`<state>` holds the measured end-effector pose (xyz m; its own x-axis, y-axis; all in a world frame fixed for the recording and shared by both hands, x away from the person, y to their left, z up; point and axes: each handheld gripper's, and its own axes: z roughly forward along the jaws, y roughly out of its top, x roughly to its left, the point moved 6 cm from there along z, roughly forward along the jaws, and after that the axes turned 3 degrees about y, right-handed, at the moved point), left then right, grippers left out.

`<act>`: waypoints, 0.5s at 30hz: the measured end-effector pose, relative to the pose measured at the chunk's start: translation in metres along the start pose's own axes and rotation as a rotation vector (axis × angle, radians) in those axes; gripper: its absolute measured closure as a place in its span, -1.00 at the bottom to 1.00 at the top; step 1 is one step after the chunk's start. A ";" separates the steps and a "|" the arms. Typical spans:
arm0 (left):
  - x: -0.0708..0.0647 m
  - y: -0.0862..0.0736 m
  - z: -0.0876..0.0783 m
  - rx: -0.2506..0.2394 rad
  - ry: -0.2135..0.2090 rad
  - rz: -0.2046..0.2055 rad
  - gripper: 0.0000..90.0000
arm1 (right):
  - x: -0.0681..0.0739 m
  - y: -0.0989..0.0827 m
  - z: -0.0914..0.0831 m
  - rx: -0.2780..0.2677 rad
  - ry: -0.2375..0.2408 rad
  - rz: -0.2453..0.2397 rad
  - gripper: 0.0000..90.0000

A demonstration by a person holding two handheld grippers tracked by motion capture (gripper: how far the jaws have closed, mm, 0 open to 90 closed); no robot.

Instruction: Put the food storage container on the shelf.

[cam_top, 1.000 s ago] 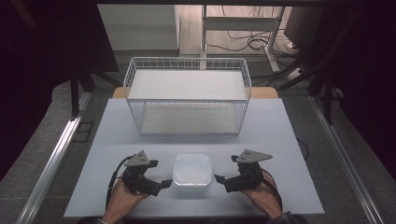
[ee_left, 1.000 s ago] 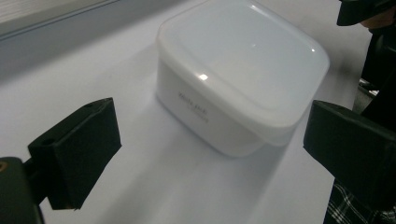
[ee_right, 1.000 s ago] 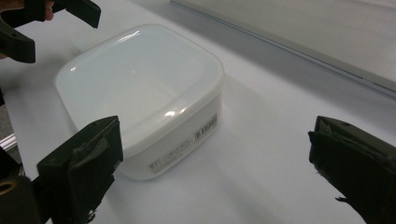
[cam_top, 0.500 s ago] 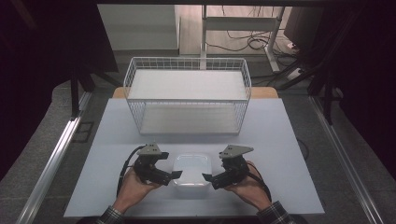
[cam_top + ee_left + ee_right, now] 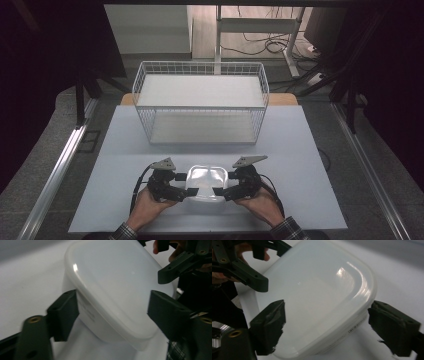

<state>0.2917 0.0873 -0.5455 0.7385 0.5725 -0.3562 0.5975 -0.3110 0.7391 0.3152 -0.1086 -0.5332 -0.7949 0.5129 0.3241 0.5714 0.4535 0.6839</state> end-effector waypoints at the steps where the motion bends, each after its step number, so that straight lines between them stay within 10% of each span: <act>1: -0.002 -0.001 -0.002 0.002 0.006 -0.002 -0.35 | 0.001 -0.001 0.000 0.006 -0.002 0.006 -0.72; 6: -0.007 -0.003 -0.014 -0.012 0.037 -0.010 0.12 | 0.004 -0.001 -0.010 0.001 -0.041 0.020 -0.40; 15: -0.008 -0.008 -0.022 -0.013 0.016 -0.060 0.40 | 0.008 -0.008 -0.023 0.001 0.001 0.125 0.03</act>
<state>0.2738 0.1019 -0.5358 0.6966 0.6018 -0.3907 0.6363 -0.2665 0.7240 0.2998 -0.1246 -0.5213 -0.7178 0.5644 0.4077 0.6662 0.3866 0.6377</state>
